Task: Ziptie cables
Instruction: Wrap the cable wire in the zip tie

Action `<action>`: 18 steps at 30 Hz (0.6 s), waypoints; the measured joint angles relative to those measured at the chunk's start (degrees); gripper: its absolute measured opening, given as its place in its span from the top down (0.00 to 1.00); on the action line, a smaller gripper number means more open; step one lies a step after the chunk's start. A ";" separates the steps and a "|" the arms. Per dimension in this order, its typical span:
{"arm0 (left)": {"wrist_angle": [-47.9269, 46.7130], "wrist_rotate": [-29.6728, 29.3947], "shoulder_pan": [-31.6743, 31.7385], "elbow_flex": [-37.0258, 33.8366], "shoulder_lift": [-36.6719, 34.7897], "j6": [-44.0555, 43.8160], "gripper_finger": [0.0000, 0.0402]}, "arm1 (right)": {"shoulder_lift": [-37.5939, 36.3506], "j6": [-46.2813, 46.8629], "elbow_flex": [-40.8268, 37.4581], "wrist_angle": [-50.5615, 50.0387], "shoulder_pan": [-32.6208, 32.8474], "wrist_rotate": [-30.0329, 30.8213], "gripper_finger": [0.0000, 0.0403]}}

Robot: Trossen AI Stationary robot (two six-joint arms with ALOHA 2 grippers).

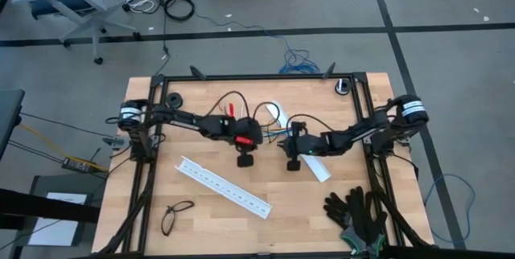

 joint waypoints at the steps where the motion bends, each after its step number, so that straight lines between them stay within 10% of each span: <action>1: 0.08 1.13 0.73 -0.69 -0.62 0.86 1.00 | 0.42 -0.81 0.36 -0.99 -0.42 0.76 0.94; 18: 23.22 6.71 4.05 -19.13 -7.64 -7.32 1.00 | 4.29 -6.76 6.63 -7.04 -4.24 -6.02 0.75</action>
